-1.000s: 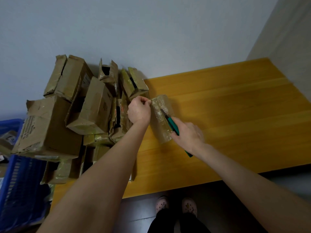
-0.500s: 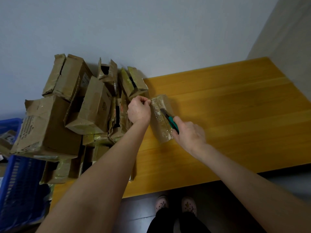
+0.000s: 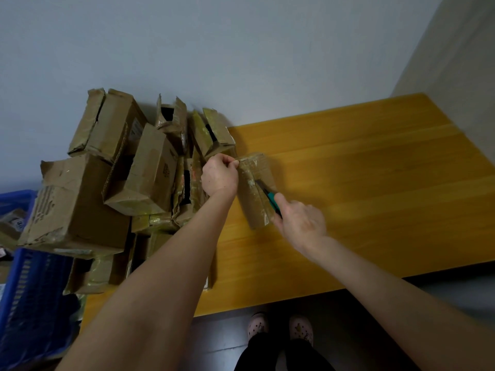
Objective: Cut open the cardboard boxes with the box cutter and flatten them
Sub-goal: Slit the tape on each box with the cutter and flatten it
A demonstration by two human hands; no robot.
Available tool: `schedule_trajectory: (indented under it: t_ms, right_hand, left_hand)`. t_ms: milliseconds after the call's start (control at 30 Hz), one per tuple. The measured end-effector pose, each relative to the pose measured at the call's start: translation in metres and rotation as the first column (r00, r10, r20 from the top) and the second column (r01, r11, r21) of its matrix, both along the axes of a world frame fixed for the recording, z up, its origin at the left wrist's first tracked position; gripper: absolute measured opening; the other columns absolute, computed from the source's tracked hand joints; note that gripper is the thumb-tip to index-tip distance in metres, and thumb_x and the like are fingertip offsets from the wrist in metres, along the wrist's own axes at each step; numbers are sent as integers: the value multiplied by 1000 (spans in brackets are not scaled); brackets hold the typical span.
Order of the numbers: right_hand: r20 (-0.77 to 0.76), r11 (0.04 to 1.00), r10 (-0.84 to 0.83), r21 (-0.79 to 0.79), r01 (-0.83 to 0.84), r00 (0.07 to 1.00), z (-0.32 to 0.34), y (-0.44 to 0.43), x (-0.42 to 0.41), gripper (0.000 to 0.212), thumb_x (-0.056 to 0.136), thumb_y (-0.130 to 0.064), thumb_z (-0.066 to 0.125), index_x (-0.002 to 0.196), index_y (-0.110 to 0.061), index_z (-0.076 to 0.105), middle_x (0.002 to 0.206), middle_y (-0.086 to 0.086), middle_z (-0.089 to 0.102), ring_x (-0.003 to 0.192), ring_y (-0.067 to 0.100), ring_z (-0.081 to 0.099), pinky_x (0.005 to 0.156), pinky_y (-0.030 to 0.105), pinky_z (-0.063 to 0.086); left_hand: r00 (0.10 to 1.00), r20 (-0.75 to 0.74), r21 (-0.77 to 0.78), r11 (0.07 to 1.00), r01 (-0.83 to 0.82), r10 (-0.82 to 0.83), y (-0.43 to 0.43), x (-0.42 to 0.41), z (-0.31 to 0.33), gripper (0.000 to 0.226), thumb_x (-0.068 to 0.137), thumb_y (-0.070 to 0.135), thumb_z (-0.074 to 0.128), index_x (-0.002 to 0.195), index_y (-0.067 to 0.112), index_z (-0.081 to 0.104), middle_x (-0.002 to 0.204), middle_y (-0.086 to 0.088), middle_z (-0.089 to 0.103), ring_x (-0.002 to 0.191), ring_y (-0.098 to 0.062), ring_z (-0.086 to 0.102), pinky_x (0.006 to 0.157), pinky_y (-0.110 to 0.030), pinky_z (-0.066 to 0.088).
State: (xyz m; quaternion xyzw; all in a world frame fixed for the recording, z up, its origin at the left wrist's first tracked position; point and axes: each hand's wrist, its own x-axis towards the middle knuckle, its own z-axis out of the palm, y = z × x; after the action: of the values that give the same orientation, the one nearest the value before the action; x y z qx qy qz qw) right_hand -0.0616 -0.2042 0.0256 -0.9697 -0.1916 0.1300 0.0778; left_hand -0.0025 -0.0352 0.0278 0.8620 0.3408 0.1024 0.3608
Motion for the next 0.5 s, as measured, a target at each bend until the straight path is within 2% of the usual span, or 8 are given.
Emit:
schedule_trajectory:
  t_ms: [167,267,433,500]
  right_hand:
    - [-62,999,-38,-41,36,997,-9,-11,-11,20,101,-27,37,119,-19,36,82,3,55,61,25,51,50,31,37]
    - [-82,997,-74,31,77,994,-9,-10,-13,20,101,-31,40,117,-20,38,78,2,54,54,20,48,45,28,33]
    - [-37,987,-115,111,119,993,0,-14,-6,27,99,-35,42,121,-20,40,81,2,59,61,24,57,49,33,46]
    - [-22,986,-108,127,110,994,3,-13,0,27,100,-36,41,121,-20,41,81,2,61,60,24,57,49,33,46]
  left_hand:
    - [1000,-19,-9,1000,-23,22,4,2,1,7,93,28,63,92,23,68,89,8,63,81,-10,56,64,-26,41]
    - [1000,-15,9,1000,-8,8,3,3,2,7,93,28,63,91,23,67,87,9,61,80,-10,56,60,-23,38]
    - [1000,0,58,998,3,-3,3,4,0,7,93,27,63,93,21,68,89,6,64,78,-11,56,62,-26,42]
    - [1000,-3,67,998,9,-8,2,3,-1,7,93,27,63,92,22,68,93,5,67,80,-12,58,63,-27,42]
